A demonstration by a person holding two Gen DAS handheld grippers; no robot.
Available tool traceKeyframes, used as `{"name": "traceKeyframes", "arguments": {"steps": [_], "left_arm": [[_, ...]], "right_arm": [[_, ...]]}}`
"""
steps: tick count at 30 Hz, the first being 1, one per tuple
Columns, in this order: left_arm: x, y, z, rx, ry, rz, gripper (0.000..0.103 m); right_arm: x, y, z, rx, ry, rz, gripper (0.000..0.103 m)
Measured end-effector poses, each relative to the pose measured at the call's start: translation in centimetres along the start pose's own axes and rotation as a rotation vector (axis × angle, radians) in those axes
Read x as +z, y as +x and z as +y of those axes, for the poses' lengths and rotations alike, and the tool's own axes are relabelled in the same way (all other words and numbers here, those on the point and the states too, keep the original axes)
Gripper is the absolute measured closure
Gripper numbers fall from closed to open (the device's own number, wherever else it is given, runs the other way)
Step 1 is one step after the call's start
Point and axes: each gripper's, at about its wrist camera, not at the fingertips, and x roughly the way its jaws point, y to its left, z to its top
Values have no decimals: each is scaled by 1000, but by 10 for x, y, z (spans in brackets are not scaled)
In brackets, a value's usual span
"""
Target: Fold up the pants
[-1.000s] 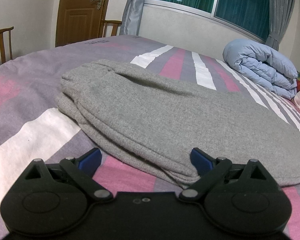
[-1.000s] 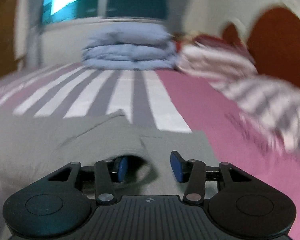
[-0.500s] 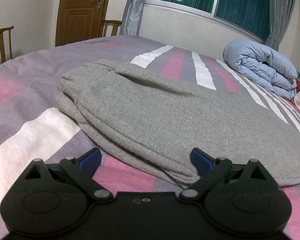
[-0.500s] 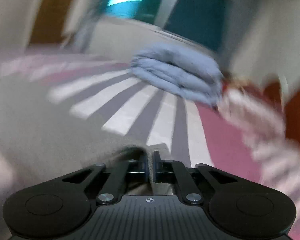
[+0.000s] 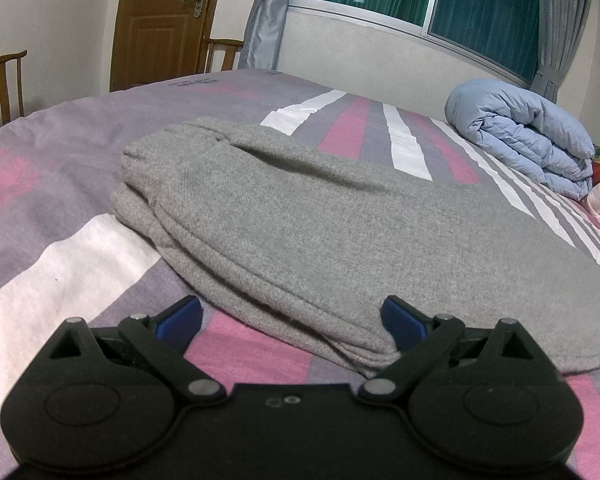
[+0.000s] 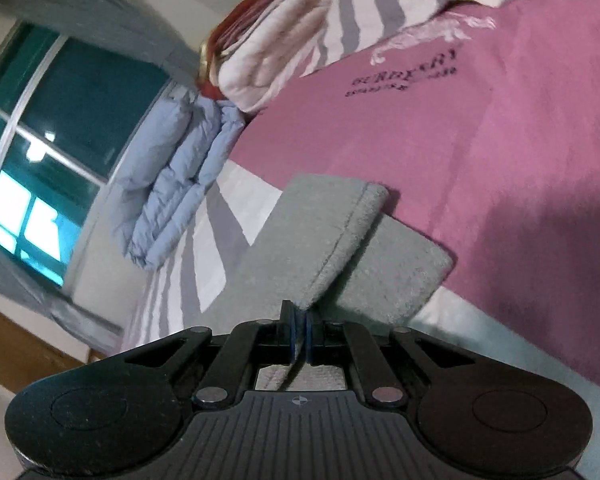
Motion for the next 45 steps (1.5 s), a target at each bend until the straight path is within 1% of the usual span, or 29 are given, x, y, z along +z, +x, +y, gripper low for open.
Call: {"name": "traceKeyframes", "arguments": {"steps": [2,4,7,9,12,13,15,16,17,19,21,22,23,24,26,27,28,29,30,31,35,37,38,42,45], "left_arm": [[0,0,0,0,0,0,12],[0,0,1,-4,-4,-1,12],[2,-6,6,-22,-33,-15,13],[4,-17,13,-17,-72,-48,22],[9,-35,28,-6,-134,-129,30],[12,-38,36,-7,-165,-150,33],[18,-41,49,-15,-216,-186,42],[20,-40,53,-15,-228,-195,43],[24,-38,56,-23,-233,-193,43],[31,-26,63,-35,-253,-153,44],[36,-14,70,-62,-280,-114,48],[39,-6,74,-80,-297,-97,47],[42,1,78,-85,-311,-76,44],[46,7,80,-83,-319,-68,44],[55,16,87,-116,-355,-40,44],[60,16,89,-119,-362,-27,44],[65,15,89,-113,-353,-24,46],[70,12,88,-91,-332,-30,54],[74,9,86,-56,-312,-28,60],[76,7,84,-36,-293,-20,60],[73,13,78,-37,-228,6,59],[71,10,77,-50,-223,-15,65],[70,9,76,-47,-220,-21,66],[56,2,71,-60,-185,-63,66],[47,-6,69,-88,-208,-104,66]], "right_arm": [[4,6,-9,0,35,24,99],[19,-1,-9,6,40,30,100],[16,-5,5,-23,-55,23,99],[12,-7,6,-27,-57,23,99],[9,-14,2,-9,-29,11,99],[7,-15,4,-11,-42,10,98],[6,-16,9,-16,-71,5,94],[4,-18,11,-15,-83,4,93],[3,-19,14,-17,-96,5,91],[0,-21,18,-17,-125,3,85],[-2,-22,23,-14,-148,-2,80],[-3,-24,23,-8,-149,-9,77],[-4,-23,24,-5,-144,-9,76],[-4,-22,23,-8,-134,-8,74],[-4,-21,20,-8,-101,-11,74],[-4,-21,18,-5,-82,-13,74],[-4,-21,16,-5,-71,-15,74],[-4,-21,16,-5,-70,-17,74],[-4,-21,16,-5,-73,-17,74],[-5,-21,16,-7,-78,-16,74],[-7,-20,14,-9,-65,-24,74],[-9,-20,15,-9,-69,-25,74],[-9,-20,15,-7,-70,-23,74],[-8,-21,13,-3,-65,-20,74],[-8,-21,13,-5,-68,-19,74]]}}
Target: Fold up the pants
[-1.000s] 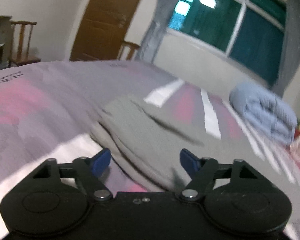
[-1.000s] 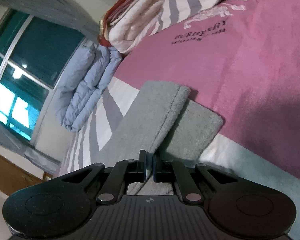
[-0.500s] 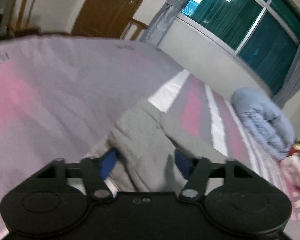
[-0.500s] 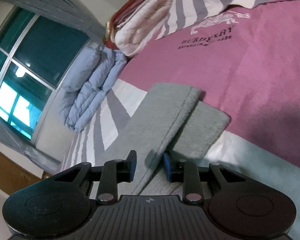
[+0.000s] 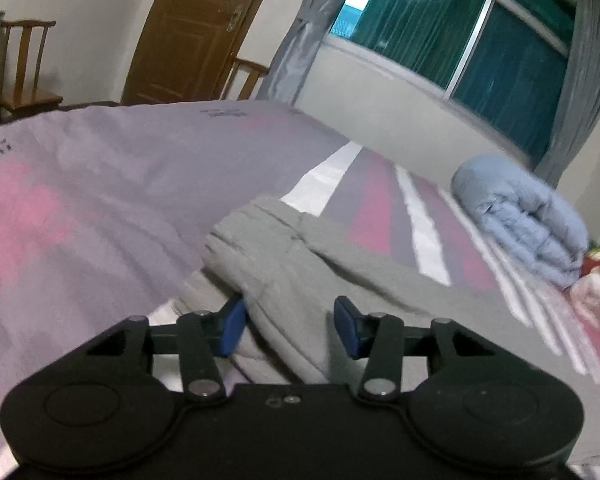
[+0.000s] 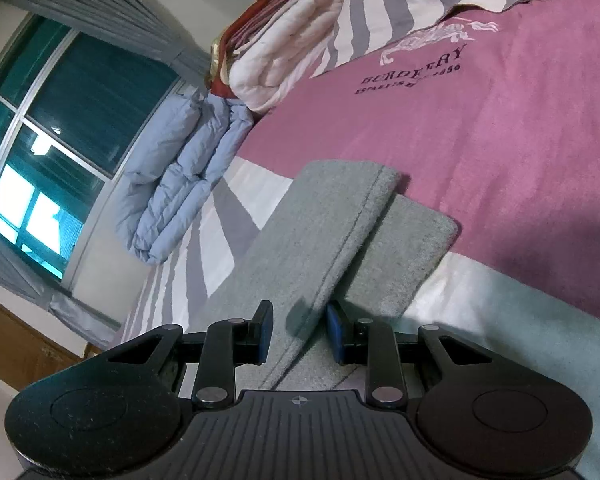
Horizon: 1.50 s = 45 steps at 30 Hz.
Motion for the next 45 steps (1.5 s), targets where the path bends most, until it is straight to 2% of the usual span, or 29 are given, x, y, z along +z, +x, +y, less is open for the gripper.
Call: {"name": "traceKeyframes", "arguments": {"steps": [3,6,7,8,10,12,14,16,17,20,24,28,30,31,36,38,40,41,42,43,44,45], "left_arm": [[-7,-6,-2,-38,-19,-17,66],[-4,19,9,-73,-123,81,68],[-2,24,11,-75,-141,89,74],[4,29,11,-72,-139,96,92],[19,31,10,-106,-144,73,96],[34,23,2,-129,-84,14,96],[35,27,1,-102,-18,14,96],[22,45,10,-35,-12,113,96],[14,52,14,-27,-16,149,95],[7,48,10,-20,25,137,93],[13,36,0,-15,41,117,93],[13,25,10,-46,-36,92,84],[10,24,19,-78,-117,94,74],[8,21,23,-95,-156,78,73],[5,7,17,-93,-147,29,61],[4,2,18,-93,-185,14,60],[4,-3,21,-78,-208,-32,52],[6,-2,24,-68,-223,-38,37],[7,2,28,-64,-246,-30,31],[9,8,33,-62,-273,-13,34],[11,12,37,-65,-291,-9,49],[14,15,40,-69,-300,-9,59]], "right_arm": [[-1,0,0,0,-1,1,74],[0,1,-1,-3,-1,4,74],[-1,1,-1,-3,2,4,74],[-1,2,-2,-4,6,3,74],[1,2,-1,-11,12,4,74],[3,1,2,-21,15,1,74],[4,0,2,-24,11,1,74],[3,-1,-3,-15,26,3,74],[4,-1,-5,-8,33,5,74],[6,-5,-10,8,46,9,74],[12,-9,-15,7,61,-17,74],[17,-7,-19,7,81,-14,73],[17,-6,-16,2,65,-12,73],[16,-6,-16,0,59,-12,73],[14,-4,-15,-1,62,-18,73],[13,-3,-14,-6,59,-18,73],[13,-2,-13,-9,57,-17,73],[13,-2,-12,-10,56,-17,73],[13,-1,-12,-11,55,-16,73],[13,-1,-11,-12,54,-17,73],[13,-1,-11,-13,52,-17,73],[13,-1,-10,-15,50,-17,73]]}}
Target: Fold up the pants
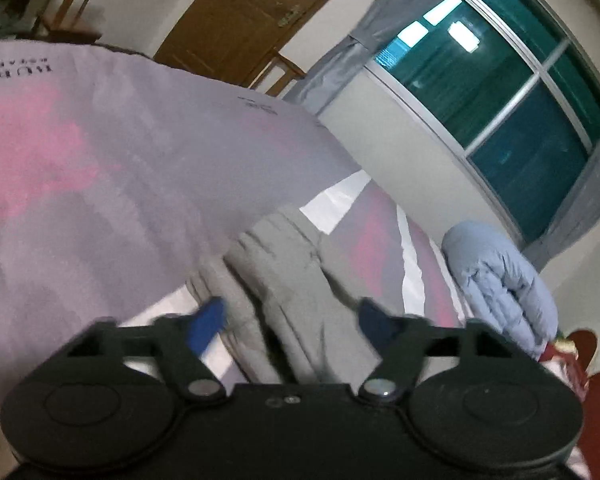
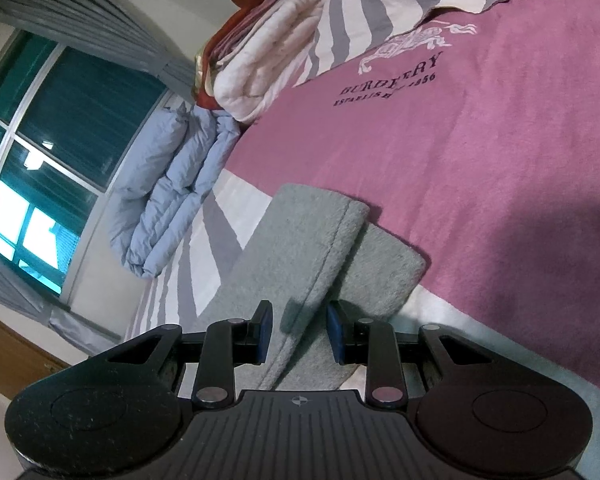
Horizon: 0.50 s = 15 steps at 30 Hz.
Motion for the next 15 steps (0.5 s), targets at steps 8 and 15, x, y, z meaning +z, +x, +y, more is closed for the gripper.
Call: {"name": "traceKeyframes", "arguments": {"steps": [8,15], "left_arm": [[14,6,-9,60,87,25,75],[15,19,0,-5,21,66,88]], "right_arm": [[-1,2,-1,-4,-3,-3,73],[-2,3,-1,-9,-9,-7,73]]}}
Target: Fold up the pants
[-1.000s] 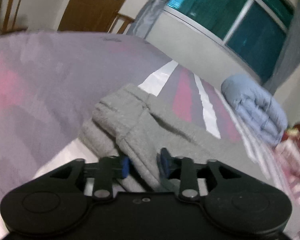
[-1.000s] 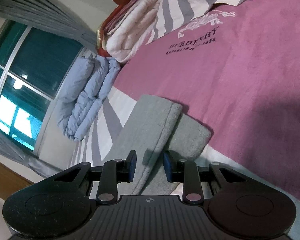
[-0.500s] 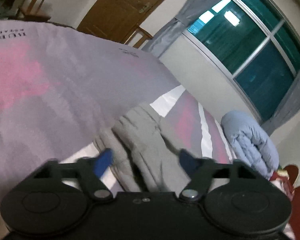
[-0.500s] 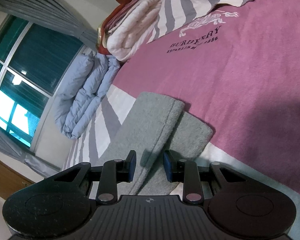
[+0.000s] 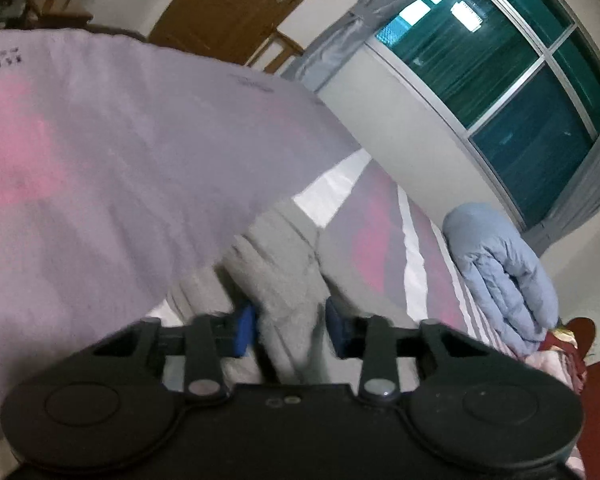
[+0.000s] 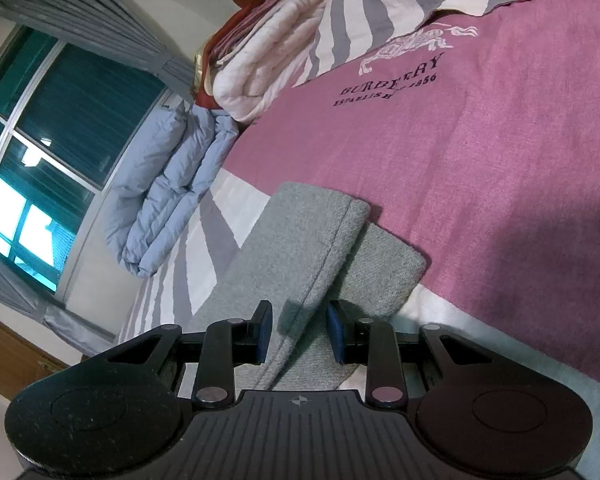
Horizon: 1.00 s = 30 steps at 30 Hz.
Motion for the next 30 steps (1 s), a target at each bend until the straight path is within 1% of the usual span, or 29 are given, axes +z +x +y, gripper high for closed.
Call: {"name": "traceKeyframes", "arguments": {"steps": [1,2,3,4,5,7,8,9,11,13,16,17,18,20,21,22,23,24,25,26,27,29,30], "left_arm": [[5,-4,-2,-36,0,-35,90],[10,-8,-8,-84,10,-74,90],[15,-15,-16,-126,45,-120,90],[18,-19,-24,-132,98,-156,90],[21,-16,-24,-107,127,-142,90],[22,6,-6,34,115,-10,90],[18,16,7,80,99,54,90],[14,18,12,73,113,72,90],[9,12,12,62,153,54,88],[8,7,11,44,135,51,84],[2,-3,7,15,145,48,82],[0,-5,6,8,150,54,76],[-3,-4,4,-4,149,56,67],[-4,-4,2,-40,122,52,55],[-4,-3,1,-46,117,51,54],[-4,2,-3,-32,129,56,57],[-3,5,-5,-7,148,67,74],[-3,8,-5,17,154,84,85],[-2,10,-2,15,129,98,85],[1,10,0,5,120,98,89],[4,5,-1,-20,124,82,92],[11,-8,-3,-84,122,48,93],[13,-12,-5,-92,137,42,93]], "right_arm": [[0,0,0,1,1,2,73],[1,0,0,2,2,5,73],[1,0,0,2,3,9,73],[1,0,0,1,-1,13,73],[1,1,0,2,-5,16,73],[1,0,-2,6,3,17,73],[1,0,-3,10,11,16,73],[1,0,-3,11,15,15,73],[2,-1,-4,17,18,14,73],[3,-3,-7,28,36,8,73],[6,-5,-13,41,90,-3,73],[8,-4,-14,43,100,-2,73],[9,-3,-13,43,100,0,73],[11,0,-13,37,110,3,72],[12,2,-11,36,117,4,72],[13,4,-9,31,118,5,72],[14,5,-5,15,99,8,72],[15,6,0,-5,61,11,73],[16,6,6,-30,13,14,75],[16,5,15,-53,-36,14,82],[16,2,21,-55,-71,7,97],[19,-15,31,9,-86,-49,98],[21,-25,36,38,-95,-77,98]]}}
